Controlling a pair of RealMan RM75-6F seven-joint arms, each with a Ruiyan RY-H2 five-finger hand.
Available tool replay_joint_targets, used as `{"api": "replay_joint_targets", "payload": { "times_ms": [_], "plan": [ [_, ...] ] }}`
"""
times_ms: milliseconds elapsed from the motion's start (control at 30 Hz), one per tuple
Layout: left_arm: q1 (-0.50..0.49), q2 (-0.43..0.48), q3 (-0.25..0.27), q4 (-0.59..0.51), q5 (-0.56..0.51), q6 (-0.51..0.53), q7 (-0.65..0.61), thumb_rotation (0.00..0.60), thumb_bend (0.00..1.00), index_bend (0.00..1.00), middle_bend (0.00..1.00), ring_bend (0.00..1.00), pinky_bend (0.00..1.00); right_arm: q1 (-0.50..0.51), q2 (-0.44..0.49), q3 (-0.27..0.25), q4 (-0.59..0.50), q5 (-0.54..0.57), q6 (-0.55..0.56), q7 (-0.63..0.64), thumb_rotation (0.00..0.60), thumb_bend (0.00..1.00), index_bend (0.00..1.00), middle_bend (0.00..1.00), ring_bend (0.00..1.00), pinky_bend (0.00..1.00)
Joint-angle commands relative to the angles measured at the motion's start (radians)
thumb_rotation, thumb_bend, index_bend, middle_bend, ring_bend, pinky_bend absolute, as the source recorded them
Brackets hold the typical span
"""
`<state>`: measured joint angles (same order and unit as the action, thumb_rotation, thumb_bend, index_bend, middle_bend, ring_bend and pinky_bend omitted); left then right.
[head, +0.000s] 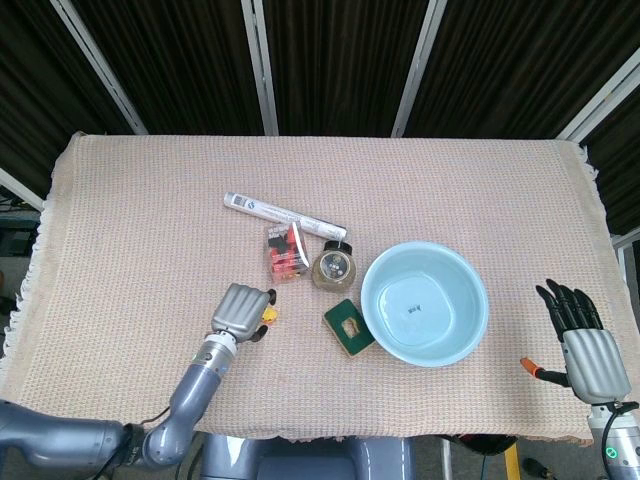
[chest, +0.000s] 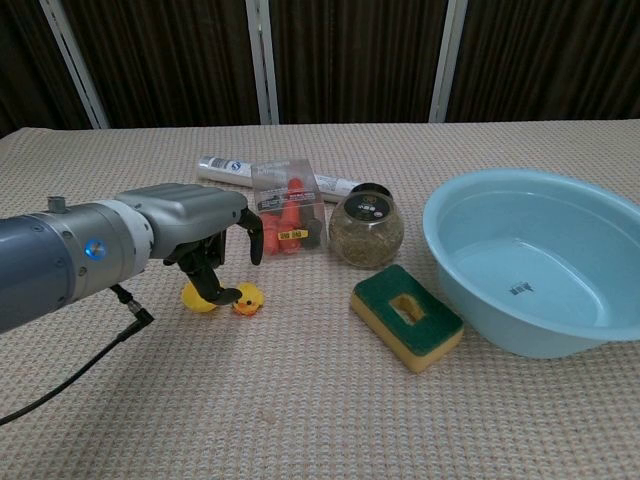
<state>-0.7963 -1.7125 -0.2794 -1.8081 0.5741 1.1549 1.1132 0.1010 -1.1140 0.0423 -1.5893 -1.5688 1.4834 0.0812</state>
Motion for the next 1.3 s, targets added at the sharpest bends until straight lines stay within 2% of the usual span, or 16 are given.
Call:
{"api": "replay_joint_targets", "payload": {
  "times_ms": [33, 367, 1033, 1300],
  "plan": [
    [-0.044, -0.045, -0.001, 0.049, -0.036, 0.024, 0.029, 0.600, 0.31, 0.35, 1.00, 0.92, 0.73, 0.000, 0.001, 0.001, -0.001, 0.000, 0.001, 0.004, 0.600, 0.05, 0.02, 0.00, 0.00, 0.03],
    [-0.100, -0.105, 0.037, 0.146, -0.036, 0.053, 0.041, 0.600, 0.29, 0.40, 1.00, 0.92, 0.73, -0.001, 0.003, 0.003, -0.003, 0.000, 0.005, 0.017, 0.600, 0.05, 0.02, 0.00, 0.00, 0.03],
    [-0.121, -0.138, 0.072, 0.224, -0.044, 0.065, 0.001, 0.600, 0.29, 0.42, 1.00, 0.91, 0.73, -0.001, 0.003, 0.004, -0.004, 0.000, 0.009, 0.017, 0.600, 0.05, 0.02, 0.00, 0.00, 0.03],
    [-0.119, -0.144, 0.084, 0.244, -0.048, 0.060, -0.017, 0.600, 0.31, 0.50, 1.00, 0.91, 0.73, -0.002, 0.004, 0.004, -0.005, 0.001, 0.010, 0.020, 0.600, 0.05, 0.02, 0.00, 0.00, 0.03]
  ]
}}
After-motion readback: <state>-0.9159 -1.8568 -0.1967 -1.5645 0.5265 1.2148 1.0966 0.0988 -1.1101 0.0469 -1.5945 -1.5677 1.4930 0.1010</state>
